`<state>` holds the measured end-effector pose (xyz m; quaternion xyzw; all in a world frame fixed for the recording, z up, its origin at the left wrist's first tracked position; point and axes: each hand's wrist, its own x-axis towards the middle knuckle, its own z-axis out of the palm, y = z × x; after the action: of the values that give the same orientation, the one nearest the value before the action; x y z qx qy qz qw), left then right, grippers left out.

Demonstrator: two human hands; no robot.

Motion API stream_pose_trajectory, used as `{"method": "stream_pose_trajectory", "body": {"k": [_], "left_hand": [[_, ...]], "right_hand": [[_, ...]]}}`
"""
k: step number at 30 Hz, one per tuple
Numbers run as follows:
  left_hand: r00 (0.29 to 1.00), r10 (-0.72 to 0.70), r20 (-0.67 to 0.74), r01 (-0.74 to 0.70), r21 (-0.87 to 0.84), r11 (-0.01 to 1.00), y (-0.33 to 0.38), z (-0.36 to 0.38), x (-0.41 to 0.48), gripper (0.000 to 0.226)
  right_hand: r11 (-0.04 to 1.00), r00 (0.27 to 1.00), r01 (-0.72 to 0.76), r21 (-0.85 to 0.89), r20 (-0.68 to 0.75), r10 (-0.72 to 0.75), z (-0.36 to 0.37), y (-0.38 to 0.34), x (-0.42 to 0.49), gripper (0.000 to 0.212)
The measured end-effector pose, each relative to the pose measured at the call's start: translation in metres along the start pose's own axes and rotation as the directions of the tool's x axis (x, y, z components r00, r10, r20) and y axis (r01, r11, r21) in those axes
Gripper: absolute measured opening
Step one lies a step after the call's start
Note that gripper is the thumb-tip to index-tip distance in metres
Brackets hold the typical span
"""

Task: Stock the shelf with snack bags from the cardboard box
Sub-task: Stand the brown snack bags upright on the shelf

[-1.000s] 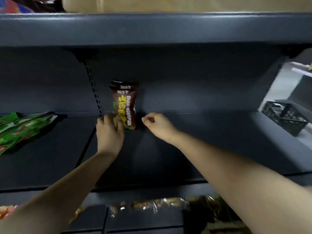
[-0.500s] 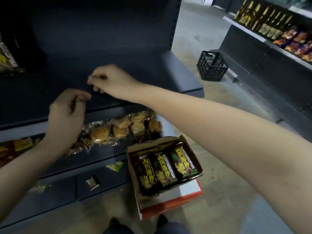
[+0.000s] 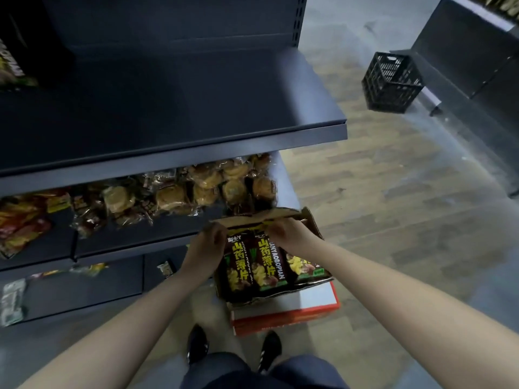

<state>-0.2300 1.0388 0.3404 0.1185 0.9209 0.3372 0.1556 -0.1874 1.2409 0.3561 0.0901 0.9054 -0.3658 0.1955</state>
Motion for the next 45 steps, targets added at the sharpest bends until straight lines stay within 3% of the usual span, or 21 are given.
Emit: {"method": "stream_pose_trajectory", "body": {"k": [4, 9, 15, 22, 28, 32, 34, 40, 43, 45], "left_hand": [[0.985, -0.151, 0.086, 0.148, 0.049, 0.988, -0.006, 0.021, 0.000, 0.017], [0.936, -0.311, 0.165, 0.297, 0.104, 0.949, -0.007, 0.048, 0.002, 0.032], [0.840, -0.504, 0.203, 0.503, 0.060, 0.862, 0.002, 0.071, 0.012, 0.045], [0.780, -0.591, 0.205, 0.598, 0.037, 0.801, 0.013, 0.081, 0.011, 0.065], [0.711, -0.681, 0.176, 0.695, -0.022, 0.719, 0.022, 0.086, 0.024, 0.058], [0.686, -0.711, 0.152, 0.725, -0.071, 0.685, 0.023, 0.089, 0.028, 0.050], [0.697, -0.703, 0.141, 0.717, -0.090, 0.692, 0.021, 0.094, 0.026, 0.051], [0.750, -0.642, 0.160, 0.656, -0.052, 0.753, 0.015, 0.104, 0.015, 0.068], [0.765, -0.626, 0.147, 0.637, -0.034, 0.770, 0.015, 0.108, 0.013, 0.066], [0.767, -0.621, 0.162, 0.623, 0.043, 0.781, 0.015, 0.111, 0.011, 0.074]], "right_hand": [[0.988, 0.990, -0.140, -0.067, -0.015, 0.140, 0.029, 0.031, 0.009, 0.026], [0.972, 0.990, -0.083, -0.222, -0.130, 0.055, 0.055, 0.035, 0.005, 0.016], [0.929, 0.976, -0.213, -0.304, -0.117, 0.185, 0.082, 0.020, 0.012, 0.043], [0.863, 0.942, -0.334, -0.378, -0.156, 0.296, 0.108, 0.009, 0.025, 0.055], [0.872, 0.903, -0.429, -0.235, -0.090, 0.420, 0.100, 0.003, 0.040, 0.058], [0.956, 0.958, -0.286, -0.068, -0.059, 0.282, 0.086, 0.015, 0.037, 0.051], [0.983, 0.977, -0.182, 0.011, -0.111, 0.182, 0.078, 0.021, 0.033, 0.051], [0.997, 0.965, -0.079, 0.017, -0.251, 0.081, 0.069, 0.032, 0.022, 0.050], [0.967, 0.925, -0.126, 0.220, -0.325, 0.195, 0.069, 0.025, 0.019, 0.043], [0.904, 0.910, -0.206, 0.374, -0.265, 0.317, 0.067, 0.021, 0.020, 0.042]]}}
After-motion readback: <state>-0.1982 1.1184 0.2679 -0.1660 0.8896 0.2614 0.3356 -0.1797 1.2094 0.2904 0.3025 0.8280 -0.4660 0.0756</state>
